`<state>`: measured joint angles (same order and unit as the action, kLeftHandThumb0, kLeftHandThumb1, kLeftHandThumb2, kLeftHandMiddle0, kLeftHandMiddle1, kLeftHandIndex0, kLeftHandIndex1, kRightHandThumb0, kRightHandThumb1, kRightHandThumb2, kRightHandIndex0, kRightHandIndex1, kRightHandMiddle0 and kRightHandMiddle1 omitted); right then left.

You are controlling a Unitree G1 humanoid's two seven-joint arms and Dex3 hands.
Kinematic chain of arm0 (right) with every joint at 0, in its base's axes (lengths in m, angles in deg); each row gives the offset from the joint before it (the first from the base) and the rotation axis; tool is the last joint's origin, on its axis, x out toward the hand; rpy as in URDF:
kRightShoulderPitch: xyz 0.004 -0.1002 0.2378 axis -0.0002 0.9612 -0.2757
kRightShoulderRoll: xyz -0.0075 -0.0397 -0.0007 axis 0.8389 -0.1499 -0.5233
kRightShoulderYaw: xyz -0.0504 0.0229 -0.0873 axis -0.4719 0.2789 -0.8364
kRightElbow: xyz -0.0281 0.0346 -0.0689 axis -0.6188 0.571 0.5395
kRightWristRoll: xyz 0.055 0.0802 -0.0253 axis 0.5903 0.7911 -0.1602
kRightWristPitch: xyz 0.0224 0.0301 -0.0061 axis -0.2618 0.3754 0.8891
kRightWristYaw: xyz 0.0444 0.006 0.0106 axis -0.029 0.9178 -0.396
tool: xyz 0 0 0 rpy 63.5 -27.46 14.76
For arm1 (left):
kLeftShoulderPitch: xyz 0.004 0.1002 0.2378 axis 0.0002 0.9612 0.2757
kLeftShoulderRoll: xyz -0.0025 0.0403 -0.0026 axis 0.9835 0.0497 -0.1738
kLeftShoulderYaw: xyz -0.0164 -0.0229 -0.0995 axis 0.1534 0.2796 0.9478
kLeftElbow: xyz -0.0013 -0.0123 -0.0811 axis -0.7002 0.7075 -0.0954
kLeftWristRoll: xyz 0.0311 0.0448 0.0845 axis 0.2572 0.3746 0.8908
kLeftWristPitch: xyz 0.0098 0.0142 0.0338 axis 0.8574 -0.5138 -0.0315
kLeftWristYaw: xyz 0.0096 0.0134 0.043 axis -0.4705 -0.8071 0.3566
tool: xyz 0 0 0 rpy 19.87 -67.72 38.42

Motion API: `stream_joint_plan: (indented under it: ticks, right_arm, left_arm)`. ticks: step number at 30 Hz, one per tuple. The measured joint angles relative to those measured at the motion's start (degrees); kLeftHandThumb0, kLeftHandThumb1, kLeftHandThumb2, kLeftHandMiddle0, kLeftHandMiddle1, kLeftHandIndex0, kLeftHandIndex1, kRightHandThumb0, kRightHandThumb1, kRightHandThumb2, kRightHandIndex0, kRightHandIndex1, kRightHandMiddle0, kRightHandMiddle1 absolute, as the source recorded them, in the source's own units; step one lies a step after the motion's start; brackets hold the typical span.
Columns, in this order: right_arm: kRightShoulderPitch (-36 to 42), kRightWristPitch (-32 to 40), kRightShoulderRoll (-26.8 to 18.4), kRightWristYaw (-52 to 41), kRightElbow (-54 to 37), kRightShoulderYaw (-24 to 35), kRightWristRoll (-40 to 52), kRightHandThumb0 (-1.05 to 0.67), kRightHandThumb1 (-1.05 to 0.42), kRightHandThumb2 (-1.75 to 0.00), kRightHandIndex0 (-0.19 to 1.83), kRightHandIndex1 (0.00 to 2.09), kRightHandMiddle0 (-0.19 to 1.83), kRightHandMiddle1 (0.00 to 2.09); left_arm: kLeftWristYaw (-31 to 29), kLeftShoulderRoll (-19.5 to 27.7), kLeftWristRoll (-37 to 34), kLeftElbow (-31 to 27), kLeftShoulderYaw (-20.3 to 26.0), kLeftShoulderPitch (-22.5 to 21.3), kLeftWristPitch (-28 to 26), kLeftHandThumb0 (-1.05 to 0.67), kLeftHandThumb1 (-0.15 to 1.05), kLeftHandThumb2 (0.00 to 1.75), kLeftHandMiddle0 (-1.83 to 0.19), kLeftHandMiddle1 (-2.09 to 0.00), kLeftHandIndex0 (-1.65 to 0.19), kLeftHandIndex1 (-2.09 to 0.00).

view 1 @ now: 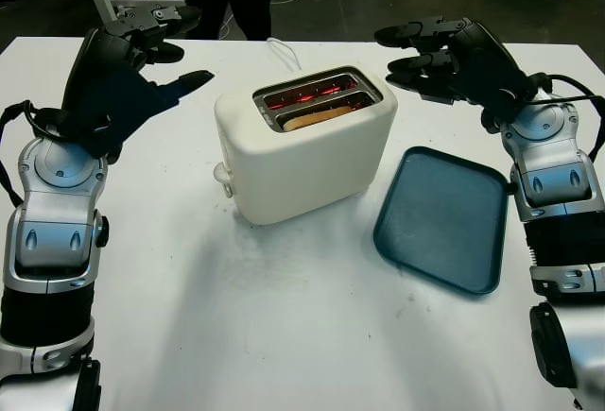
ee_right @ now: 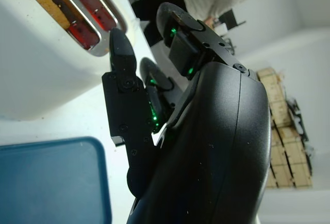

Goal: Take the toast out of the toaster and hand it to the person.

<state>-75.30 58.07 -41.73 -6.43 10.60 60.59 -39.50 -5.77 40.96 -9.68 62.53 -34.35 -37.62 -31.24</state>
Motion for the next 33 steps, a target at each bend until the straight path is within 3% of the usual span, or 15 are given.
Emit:
stream_joint_plan:
  ticks: [33]
  right_arm:
    - [0.00, 0.01, -0.02, -0.49, -0.02, -0.02, 0.10, -0.30, -0.92, -0.14, 0.75, 0.01, 0.67, 0.00]
  left_arm:
    - [0.00, -0.07, 0.02, 0.00, -0.04, 0.00, -0.05, -0.55, 0.92, 0.11, -0.16, -0.96, -0.46, -0.27]
